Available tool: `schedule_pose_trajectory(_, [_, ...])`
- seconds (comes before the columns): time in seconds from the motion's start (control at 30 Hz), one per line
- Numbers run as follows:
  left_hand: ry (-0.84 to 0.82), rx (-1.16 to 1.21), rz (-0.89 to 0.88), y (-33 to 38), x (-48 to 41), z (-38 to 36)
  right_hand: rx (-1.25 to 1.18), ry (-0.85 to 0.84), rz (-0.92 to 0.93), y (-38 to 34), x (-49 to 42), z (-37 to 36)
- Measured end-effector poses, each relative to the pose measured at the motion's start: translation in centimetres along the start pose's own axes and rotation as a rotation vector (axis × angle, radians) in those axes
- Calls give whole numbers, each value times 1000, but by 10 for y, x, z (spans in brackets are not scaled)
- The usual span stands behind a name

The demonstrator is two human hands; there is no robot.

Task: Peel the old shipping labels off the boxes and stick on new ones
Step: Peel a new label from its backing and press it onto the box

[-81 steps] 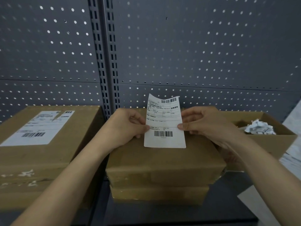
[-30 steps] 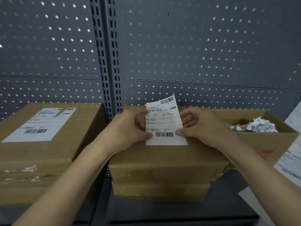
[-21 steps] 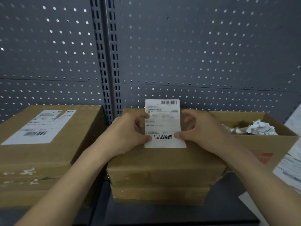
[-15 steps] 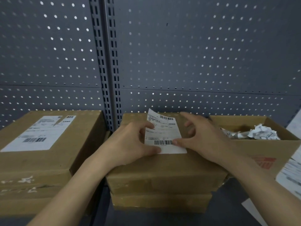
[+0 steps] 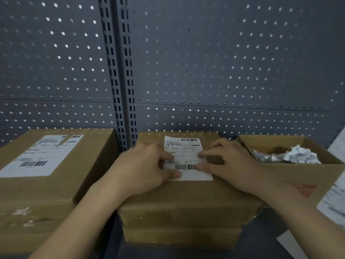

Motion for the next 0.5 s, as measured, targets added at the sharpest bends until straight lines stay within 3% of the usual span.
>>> schedule_pose_trajectory(0.17, [17,6,-162,14,-5,4,80,-11,246,-26,-5,-2])
schedule_pose_trajectory(0.27, [-99,63,-224,21,-5,-12,102,-88,425,-48,-5,-16])
schedule_pose_trajectory(0.5, [-170,-62,-216,14,-2,-37,30,-241,342,-32,-6,-33])
Point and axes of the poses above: each hand's wrist, its own x-axis away from the middle knuckle, its own z-axis out of the back of the hand, y = z × x, the point moved 10 cm from there along -x, towards the middle knuckle, and after that the axes turned 8 degrees about z, right-handed, at the moved point
